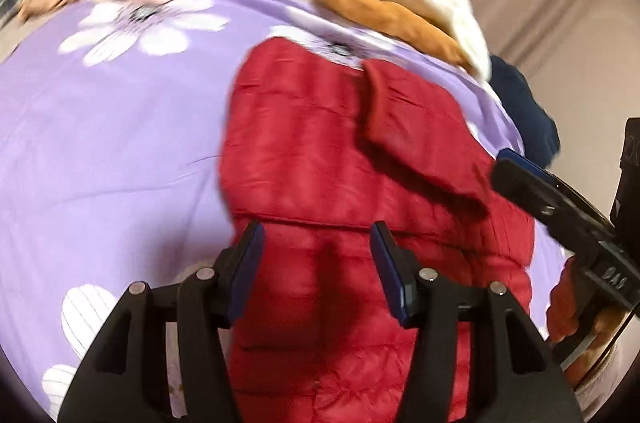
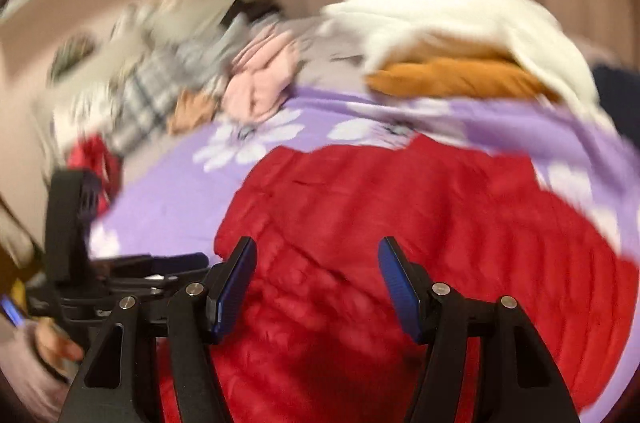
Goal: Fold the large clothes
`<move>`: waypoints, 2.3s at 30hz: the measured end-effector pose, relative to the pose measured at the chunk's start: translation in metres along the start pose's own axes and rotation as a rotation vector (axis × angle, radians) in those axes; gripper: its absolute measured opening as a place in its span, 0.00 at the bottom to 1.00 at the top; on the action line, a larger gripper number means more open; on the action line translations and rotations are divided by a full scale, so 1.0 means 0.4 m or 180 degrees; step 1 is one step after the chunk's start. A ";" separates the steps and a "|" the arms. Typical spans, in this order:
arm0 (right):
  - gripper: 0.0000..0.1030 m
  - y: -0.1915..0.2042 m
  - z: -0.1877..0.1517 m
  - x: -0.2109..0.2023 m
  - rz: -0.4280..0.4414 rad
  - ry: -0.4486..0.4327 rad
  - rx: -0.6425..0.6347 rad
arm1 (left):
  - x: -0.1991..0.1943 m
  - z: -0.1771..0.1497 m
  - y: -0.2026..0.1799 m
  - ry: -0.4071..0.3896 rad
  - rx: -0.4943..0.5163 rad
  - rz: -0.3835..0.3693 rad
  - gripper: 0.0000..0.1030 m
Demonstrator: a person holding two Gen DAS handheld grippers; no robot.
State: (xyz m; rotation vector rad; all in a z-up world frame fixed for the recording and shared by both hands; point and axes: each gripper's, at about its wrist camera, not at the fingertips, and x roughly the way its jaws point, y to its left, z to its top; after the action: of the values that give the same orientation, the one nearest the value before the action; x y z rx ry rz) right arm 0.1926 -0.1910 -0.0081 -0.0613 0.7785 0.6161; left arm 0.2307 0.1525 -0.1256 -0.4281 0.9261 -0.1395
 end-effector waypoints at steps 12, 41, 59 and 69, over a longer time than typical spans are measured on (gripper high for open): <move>0.05 0.022 0.016 0.226 -0.0565 0.0601 -0.0282 | -0.009 -0.003 0.073 0.0029 -0.0271 0.0036 0.53; 0.61 -0.599 -0.392 -0.156 0.1011 -0.1161 0.3658 | 0.028 0.005 0.004 0.0059 -0.0131 0.0111 0.54; 0.09 -0.520 -0.328 -0.232 -0.0019 -0.1040 0.2919 | 0.011 0.005 0.008 0.0014 -0.0096 0.0161 0.57; 0.19 -0.524 -0.389 -0.194 -0.0531 -0.0299 0.2853 | 0.027 0.037 -0.042 -0.0021 0.0002 0.0202 0.57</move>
State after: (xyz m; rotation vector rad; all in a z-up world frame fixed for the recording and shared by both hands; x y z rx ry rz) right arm 0.1644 -0.4446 -0.1032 0.7125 0.8882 0.0720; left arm 0.2503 0.1385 -0.1190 -0.3977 0.9320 -0.0804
